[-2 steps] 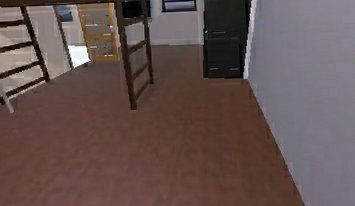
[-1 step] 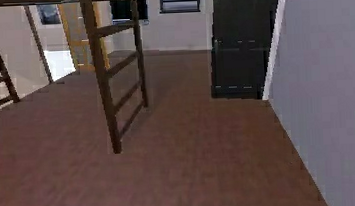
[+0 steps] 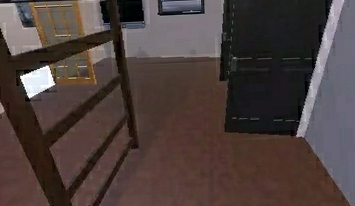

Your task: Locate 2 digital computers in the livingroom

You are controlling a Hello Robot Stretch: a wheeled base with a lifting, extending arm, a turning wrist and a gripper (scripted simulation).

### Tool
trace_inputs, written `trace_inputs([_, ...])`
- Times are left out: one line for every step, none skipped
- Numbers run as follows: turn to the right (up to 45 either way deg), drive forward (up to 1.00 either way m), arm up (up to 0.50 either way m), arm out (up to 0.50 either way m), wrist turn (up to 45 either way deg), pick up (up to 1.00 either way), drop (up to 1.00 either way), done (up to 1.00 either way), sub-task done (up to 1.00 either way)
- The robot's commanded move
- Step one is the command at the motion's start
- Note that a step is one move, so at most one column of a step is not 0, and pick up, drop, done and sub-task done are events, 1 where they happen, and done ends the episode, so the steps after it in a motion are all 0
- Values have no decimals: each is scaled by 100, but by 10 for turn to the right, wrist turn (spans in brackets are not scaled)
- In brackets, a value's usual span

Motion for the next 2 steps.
trace_inputs([0, 100, 0, 0, 0, 0, 0, 0, 0])
trace_inputs([0, 100, 0, 0, 0, 0, 0, 0, 0])
